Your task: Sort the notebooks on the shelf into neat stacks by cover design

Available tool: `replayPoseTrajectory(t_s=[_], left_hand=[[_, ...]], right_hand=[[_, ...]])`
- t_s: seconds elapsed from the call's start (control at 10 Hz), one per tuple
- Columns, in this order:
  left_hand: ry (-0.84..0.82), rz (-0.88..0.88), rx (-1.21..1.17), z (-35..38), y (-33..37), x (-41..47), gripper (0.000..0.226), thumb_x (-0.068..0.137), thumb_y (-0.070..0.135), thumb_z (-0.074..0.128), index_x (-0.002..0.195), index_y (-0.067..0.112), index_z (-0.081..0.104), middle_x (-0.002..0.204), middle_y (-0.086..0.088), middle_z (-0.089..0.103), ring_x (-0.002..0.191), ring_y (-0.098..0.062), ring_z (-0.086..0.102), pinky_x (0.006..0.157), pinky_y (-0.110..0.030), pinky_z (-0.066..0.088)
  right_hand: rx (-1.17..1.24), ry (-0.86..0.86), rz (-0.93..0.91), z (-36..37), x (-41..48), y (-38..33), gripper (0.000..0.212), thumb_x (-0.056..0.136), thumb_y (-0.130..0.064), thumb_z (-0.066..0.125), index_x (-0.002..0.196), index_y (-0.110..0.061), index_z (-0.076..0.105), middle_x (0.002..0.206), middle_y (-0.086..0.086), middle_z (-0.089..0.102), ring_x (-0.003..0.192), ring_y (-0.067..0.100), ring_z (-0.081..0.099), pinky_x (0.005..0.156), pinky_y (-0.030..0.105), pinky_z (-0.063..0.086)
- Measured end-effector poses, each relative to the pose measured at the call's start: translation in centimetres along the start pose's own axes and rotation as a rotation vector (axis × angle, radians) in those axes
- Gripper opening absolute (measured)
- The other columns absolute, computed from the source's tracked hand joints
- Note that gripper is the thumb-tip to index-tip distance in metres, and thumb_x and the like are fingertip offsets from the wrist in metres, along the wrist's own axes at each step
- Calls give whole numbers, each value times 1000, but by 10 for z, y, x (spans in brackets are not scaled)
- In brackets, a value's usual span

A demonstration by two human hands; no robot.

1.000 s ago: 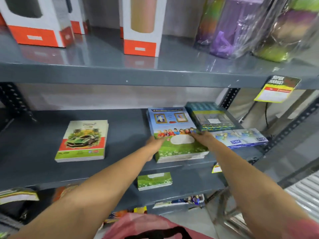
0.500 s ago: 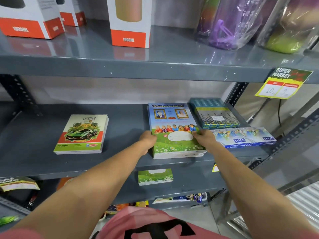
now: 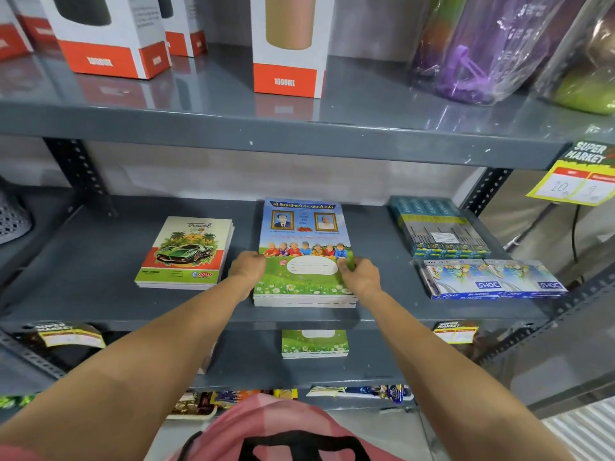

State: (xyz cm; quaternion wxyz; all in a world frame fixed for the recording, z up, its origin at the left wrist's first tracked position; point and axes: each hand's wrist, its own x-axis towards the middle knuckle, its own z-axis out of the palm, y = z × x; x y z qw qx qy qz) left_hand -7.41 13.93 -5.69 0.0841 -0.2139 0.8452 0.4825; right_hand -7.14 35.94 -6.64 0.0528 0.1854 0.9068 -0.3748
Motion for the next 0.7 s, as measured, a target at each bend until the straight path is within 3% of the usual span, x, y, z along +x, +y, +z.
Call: replayPoseTrajectory(t_s=[0.1, 0.3, 0.4, 0.5, 0.6, 0.7], left_hand=[[21, 6, 30, -7, -3, 0, 21, 94, 12, 38, 87, 3, 56, 92, -16, 55, 85, -29, 51, 74, -34, 36], [-59, 54, 209, -16, 1, -5, 32, 97, 14, 35, 111, -4, 59, 108, -20, 59, 91, -30, 52, 79, -36, 41], [-114, 216, 487, -33, 8, -18, 40, 101, 24, 36, 128, 0, 51, 126, -19, 59, 110, -31, 59, 88, -35, 46], [-104, 455, 790, -55, 8, -33, 49, 99, 28, 39, 145, 11, 37, 146, -13, 44, 125, -31, 53, 98, -38, 48], [78, 791, 1095, -98, 10, -67, 53, 97, 28, 40, 149, 23, 29, 159, -3, 25, 136, -30, 43, 108, -45, 42], [169, 890, 1069, -124, 10, -90, 53, 97, 26, 40, 149, 20, 31, 159, -5, 26, 139, -30, 39, 113, -42, 36]], right_hand=[[-12, -2, 0, 7, -4, -5, 43, 96, -41, 48, 112, -5, 63, 109, 17, 69, 104, 32, 64, 79, 31, 48], [-100, -57, -49, 2, -11, -10, 46, 97, -42, 44, 112, -3, 62, 110, 19, 68, 104, 34, 63, 86, 37, 50], [-225, -125, -36, -7, -21, -16, 55, 96, -51, 38, 124, -5, 54, 123, 15, 62, 115, 33, 58, 93, 36, 48], [-351, -47, -45, -11, -36, -24, 64, 95, -56, 32, 134, -6, 43, 137, 16, 50, 128, 34, 45, 102, 44, 42], [-493, 144, -228, -9, -83, -35, 60, 96, -53, 29, 138, -11, 38, 143, 16, 39, 134, 34, 35, 107, 51, 32], [-587, 204, -395, -6, -120, -43, 57, 97, -51, 27, 137, -14, 40, 144, 13, 39, 132, 33, 38, 109, 50, 32]])
